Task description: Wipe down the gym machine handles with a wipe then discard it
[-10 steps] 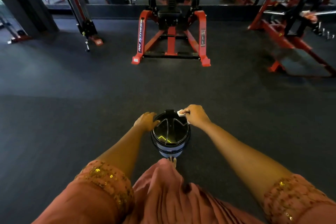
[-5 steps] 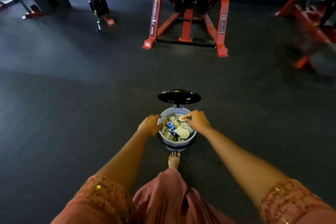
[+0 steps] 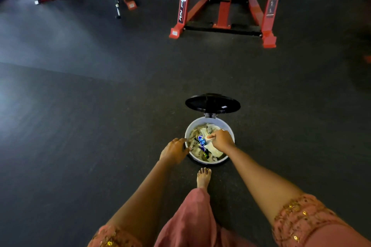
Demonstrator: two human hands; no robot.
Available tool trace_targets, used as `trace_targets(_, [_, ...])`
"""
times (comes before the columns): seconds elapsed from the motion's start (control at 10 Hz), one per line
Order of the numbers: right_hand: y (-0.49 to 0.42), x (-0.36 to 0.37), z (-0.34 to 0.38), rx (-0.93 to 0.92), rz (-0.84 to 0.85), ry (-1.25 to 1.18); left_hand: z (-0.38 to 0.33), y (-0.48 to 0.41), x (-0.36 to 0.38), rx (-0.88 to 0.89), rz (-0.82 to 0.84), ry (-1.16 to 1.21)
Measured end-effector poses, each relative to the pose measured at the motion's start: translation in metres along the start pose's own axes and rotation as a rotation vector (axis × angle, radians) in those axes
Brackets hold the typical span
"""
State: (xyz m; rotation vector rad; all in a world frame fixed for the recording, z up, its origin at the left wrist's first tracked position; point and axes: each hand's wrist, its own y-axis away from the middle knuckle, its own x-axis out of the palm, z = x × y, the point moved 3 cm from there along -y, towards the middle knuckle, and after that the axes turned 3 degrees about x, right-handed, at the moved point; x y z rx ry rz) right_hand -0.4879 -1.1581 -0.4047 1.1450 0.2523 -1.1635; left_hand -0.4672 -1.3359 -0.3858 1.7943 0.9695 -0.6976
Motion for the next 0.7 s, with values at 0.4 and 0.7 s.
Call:
trace_targets(0.4, [0.024, -0.036, -0.005, 0.003, -0.117, -0.107, -0.042, -0.009, -0.021, 0.036, -0.001, -0.021])
trace_targets(0.7, [0.130, -0.065, -0.016, -0.136, -0.307, -0.248, -0.098, 0.068, -0.042, 0.187, -0.119, -0.141])
